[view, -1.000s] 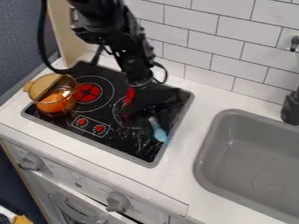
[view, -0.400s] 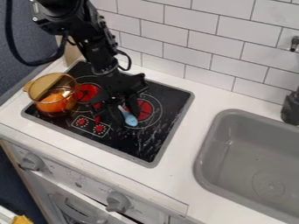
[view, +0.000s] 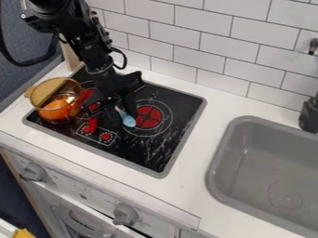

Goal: Put the spoon on top of the burner

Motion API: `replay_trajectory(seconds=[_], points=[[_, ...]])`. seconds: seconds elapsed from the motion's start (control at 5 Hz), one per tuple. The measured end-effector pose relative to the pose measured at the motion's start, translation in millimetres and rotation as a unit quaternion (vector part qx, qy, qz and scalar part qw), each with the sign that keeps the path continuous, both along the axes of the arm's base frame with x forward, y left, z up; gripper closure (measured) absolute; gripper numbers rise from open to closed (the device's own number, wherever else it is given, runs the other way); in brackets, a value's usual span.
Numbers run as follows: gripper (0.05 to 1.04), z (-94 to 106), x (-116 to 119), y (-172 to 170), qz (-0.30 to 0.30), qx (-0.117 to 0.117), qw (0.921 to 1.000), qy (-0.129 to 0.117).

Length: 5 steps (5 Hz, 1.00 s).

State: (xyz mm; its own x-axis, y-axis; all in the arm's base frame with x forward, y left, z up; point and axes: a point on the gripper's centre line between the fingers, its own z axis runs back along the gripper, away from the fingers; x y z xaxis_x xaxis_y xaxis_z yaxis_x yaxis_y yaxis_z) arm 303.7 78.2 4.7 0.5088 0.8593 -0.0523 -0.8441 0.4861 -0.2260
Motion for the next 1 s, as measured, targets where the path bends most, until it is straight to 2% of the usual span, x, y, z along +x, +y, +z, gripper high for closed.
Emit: replay_trajectory(seconds=[0.2, 0.4, 0.6, 0.8, 1.0], points=[[0.756, 2.8, 6, -20, -0.047, 0.007, 0.9989, -0.007], [0.756, 13.1, 12, -35, -0.079, 0.028, 0.9961, -0.025], [0.756, 11.4, 14, -49, -0.116, 0.070, 0.9906, -0.017], [0.756, -7.1, 8, -56, -0.143, 0.105, 0.9839, 0.020], [0.756, -18.3, 6, -55, -0.145, 0.113, 0.9823, 0.038]])
